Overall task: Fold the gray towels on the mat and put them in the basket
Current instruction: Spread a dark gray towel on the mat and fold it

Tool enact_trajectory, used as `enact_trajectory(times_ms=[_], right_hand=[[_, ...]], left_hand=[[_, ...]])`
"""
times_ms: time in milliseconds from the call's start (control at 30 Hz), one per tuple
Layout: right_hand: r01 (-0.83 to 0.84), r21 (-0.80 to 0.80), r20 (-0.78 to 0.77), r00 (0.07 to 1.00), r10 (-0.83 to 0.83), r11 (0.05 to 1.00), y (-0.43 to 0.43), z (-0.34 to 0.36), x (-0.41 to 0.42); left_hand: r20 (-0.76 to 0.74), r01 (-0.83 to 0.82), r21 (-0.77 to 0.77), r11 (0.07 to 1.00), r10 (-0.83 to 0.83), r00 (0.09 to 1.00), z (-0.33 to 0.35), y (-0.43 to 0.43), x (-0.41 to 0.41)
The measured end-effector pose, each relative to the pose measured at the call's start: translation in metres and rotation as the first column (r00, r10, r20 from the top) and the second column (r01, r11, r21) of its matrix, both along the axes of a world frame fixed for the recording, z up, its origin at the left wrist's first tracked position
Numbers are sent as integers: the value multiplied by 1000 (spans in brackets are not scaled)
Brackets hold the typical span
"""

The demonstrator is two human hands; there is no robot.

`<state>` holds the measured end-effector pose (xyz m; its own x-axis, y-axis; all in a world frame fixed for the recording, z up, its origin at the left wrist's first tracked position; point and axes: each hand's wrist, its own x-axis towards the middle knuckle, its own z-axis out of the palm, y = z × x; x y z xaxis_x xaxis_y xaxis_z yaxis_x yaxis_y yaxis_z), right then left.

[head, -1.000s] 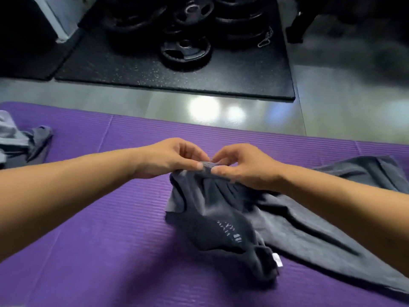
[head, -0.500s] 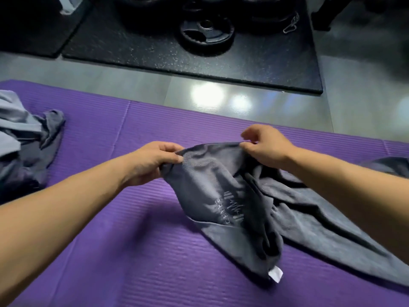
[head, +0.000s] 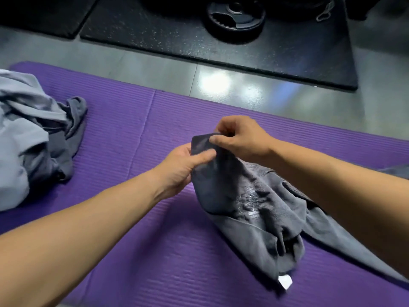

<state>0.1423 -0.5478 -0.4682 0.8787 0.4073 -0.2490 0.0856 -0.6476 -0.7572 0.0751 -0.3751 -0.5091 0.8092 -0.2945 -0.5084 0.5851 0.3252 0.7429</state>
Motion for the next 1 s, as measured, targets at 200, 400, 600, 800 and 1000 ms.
enact_trajectory(times_ms=[200, 400, 600, 800, 1000], right_hand=[[211, 119, -43, 977, -207, 970, 15, 2, 18], [204, 53, -107, 975, -197, 978, 37, -16, 50], [288, -16, -39, 957, -288, 958, 62, -47, 74], [248, -130, 29, 969, -246, 960, 101, -63, 90], [215, -197, 6, 976, -218, 957, 108, -73, 93]], left_hand=[[-37, 196, 126, 972, -193, 980, -25, 7, -19], [-165, 94, 33, 995, -87, 982, -51, 17, -36], [-192, -228, 136, 964, 252, 948, -52, 86, -31], [-228, 1, 439, 898, 110, 967, -50, 95, -49], [-298, -163, 191, 968, 216, 930, -40, 89, -51]])
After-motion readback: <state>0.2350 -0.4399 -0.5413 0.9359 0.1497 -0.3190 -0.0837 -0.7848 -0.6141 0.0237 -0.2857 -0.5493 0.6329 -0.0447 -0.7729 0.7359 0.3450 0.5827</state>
